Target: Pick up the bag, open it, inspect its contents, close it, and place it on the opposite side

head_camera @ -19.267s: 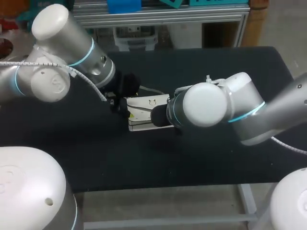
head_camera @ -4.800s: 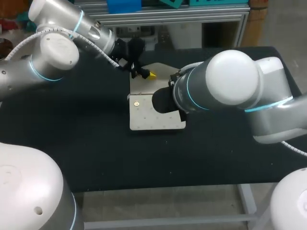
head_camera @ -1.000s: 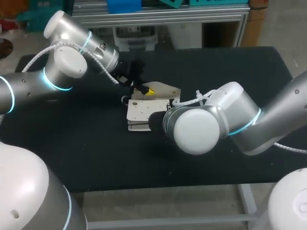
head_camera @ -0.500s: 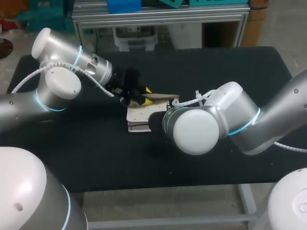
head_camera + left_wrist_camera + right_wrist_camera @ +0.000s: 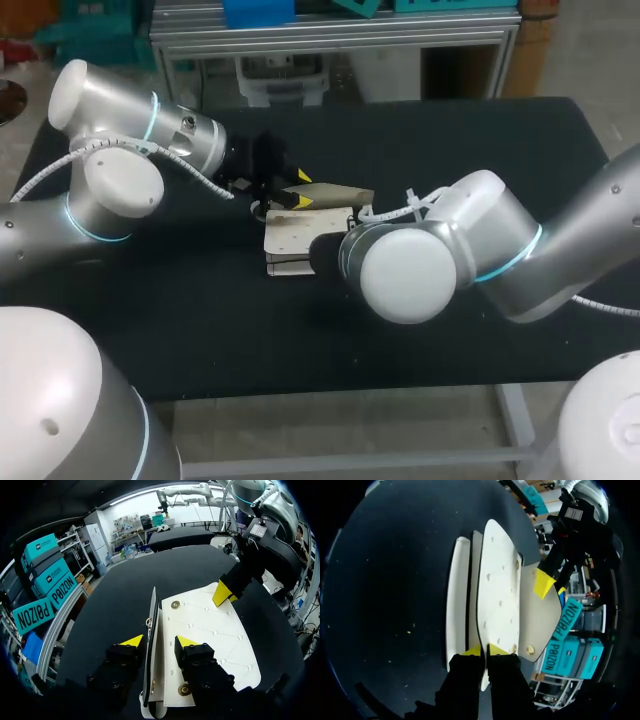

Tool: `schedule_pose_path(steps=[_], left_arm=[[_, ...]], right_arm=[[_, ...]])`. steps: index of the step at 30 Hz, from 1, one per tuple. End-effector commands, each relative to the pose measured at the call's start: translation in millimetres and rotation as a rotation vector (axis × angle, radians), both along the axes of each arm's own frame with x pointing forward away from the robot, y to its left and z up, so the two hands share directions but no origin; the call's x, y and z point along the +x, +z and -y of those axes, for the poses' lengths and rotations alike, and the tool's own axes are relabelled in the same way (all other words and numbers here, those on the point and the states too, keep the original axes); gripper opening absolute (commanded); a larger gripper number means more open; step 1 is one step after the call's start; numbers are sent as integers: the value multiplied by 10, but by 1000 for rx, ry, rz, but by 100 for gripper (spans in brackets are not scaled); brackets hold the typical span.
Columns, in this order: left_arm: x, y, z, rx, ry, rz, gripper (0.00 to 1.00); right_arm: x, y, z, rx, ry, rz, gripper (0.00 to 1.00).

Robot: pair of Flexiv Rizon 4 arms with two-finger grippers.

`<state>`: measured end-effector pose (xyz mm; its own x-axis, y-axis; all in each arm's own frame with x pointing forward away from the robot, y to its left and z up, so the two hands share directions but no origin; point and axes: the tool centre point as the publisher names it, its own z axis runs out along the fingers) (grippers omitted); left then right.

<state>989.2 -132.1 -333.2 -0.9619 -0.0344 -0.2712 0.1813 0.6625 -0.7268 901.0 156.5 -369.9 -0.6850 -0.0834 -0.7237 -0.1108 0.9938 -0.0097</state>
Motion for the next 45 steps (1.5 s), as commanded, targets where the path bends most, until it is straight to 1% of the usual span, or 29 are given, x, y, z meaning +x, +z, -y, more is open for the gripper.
schedule_pose_path(steps=[1, 3, 4, 5, 6, 8, 9, 11, 13, 18, 24, 31, 37, 42, 45], left_arm=[[19, -2, 9, 0, 3, 5, 36], [23, 6, 8, 0, 2, 5, 34], [24, 14, 5, 1, 4, 8, 30], [25, 22, -1, 1, 3, 9, 29], [24, 27, -5, 1, 4, 10, 29], [22, 38, -15, 1, 6, 13, 35], [21, 43, -19, 1, 6, 14, 36], [18, 51, -26, 1, 9, 18, 27], [13, 57, -34, 1, 12, 23, 0], [-52, 50, -74, -1, 2, 29, 0], [-213, -33, -79, 9, -27, 55, 0], [-387, -217, -22, 50, -45, 99, 0], [-509, -309, -10, 53, -76, 112, 0], [-571, -341, -68, 60, -94, 124, 0], [-571, -355, -120, 66, -92, 128, 0]], right_arm=[[-9, -38, 20, 21, 8, 122, 0], [-9, -38, 20, 21, 8, 122, 0], [-9, -38, 20, 21, 8, 122, 0], [-9, -38, 20, 21, 8, 122, 0], [-9, -38, 20, 21, 8, 122, 0], [-9, -38, 20, 21, 8, 122, 0], [-9, -38, 20, 21, 8, 122, 0], [-9, -38, 20, 21, 8, 122, 0], [-9, -38, 20, 21, 8, 122, 0], [-9, -38, 20, 21, 8, 122, 0], [-9, -38, 20, 21, 8, 122, 0], [-9, -38, 20, 21, 8, 122, 0], [-9, -38, 20, 21, 8, 122, 0], [-9, -38, 20, 21, 8, 122, 0], [-9, -38, 20, 21, 8, 122, 0]])
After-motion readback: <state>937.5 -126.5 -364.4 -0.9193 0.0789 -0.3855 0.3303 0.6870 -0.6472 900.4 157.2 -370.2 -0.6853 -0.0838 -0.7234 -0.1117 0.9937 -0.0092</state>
